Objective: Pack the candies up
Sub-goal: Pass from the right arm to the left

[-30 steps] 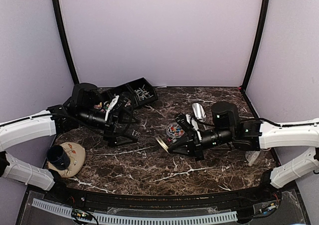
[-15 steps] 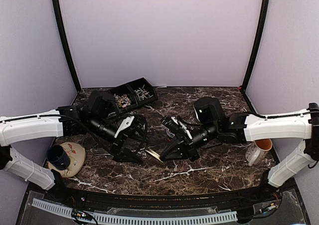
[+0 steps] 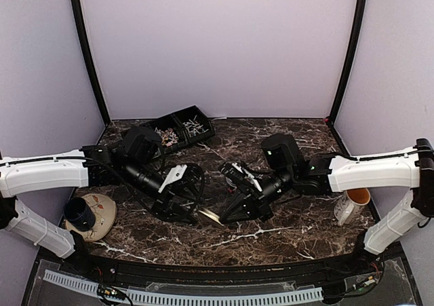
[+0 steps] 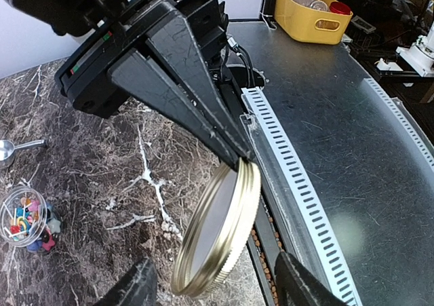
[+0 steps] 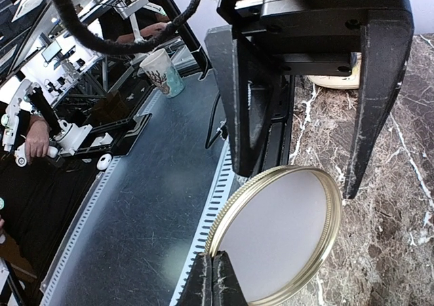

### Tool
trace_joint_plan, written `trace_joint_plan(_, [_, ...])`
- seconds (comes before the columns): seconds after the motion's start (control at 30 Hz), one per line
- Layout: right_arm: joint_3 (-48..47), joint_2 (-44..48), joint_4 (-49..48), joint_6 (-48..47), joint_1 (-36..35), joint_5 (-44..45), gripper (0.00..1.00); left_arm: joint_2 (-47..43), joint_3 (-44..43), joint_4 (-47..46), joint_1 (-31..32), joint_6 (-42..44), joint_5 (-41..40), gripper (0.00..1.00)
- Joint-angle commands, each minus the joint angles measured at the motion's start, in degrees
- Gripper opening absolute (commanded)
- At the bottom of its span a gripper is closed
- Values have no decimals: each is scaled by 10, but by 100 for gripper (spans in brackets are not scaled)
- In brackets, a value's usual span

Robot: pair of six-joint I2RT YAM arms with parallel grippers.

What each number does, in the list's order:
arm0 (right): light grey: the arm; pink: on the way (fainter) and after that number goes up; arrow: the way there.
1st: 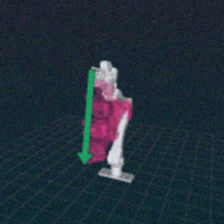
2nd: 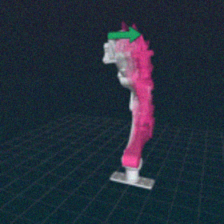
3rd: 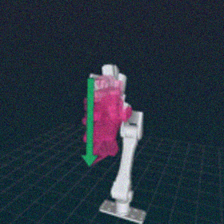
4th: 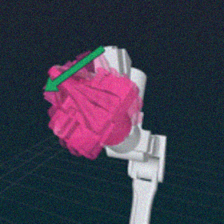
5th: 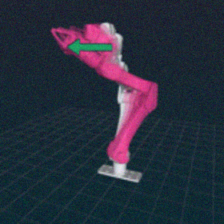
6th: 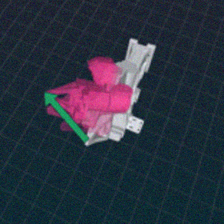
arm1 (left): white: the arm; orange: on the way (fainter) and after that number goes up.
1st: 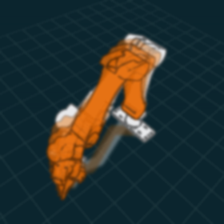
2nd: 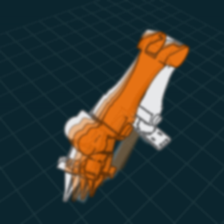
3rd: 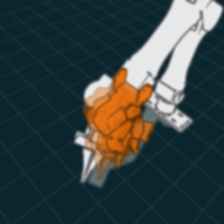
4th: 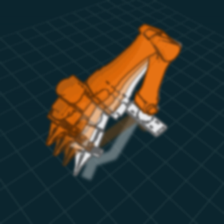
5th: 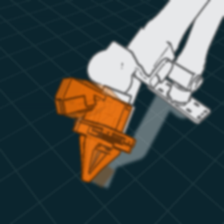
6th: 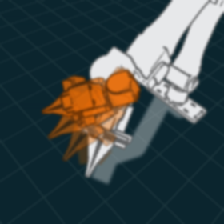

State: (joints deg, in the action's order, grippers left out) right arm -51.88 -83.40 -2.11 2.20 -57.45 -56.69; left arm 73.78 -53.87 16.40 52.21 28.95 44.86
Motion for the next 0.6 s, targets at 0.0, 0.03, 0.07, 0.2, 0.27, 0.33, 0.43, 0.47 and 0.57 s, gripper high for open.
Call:
trace_joint_plan(0.0, [-2, -6, -2, -7, 7, -21, 0, 1, -10, 0, 4, 2, -3, 56])
trace_joint_plan(0.03, [-3, -7, -4, -7, 8, -22, 0, 1, -11, 0, 4, 2, -4, 54])
trace_joint_plan(0.07, [-2, -7, -6, -6, 9, -23, 0, 1, -11, 0, 4, 2, -7, 53])
trace_joint_plan(0.2, [-2, -14, -9, -5, 12, -26, 0, 1, -7, -7, 4, -2, -13, 48])
trace_joint_plan(0.27, [-2, -17, -10, -5, 13, -31, 0, 2, -9, -8, 4, -4, -15, 47])
trace_joint_plan(0.33, [-1, -19, -14, -4, 14, -33, 0, 4, -9, -9, 4, -4, -17, 46])
trace_joint_plan(0.43, [1, -18, -21, 0, 16, -36, 0, 5, -9, -9, 4, -4, -18, 46])
trace_joint_plan(0.47, [3, -19, -24, 1, 17, -38, 0, 5, -9, -9, 4, -4, -18, 46])
trace_joint_plan(0.57, [3, -20, -30, 5, 19, -43, 0, 6, -9, -10, 5, -4, -16, 46])
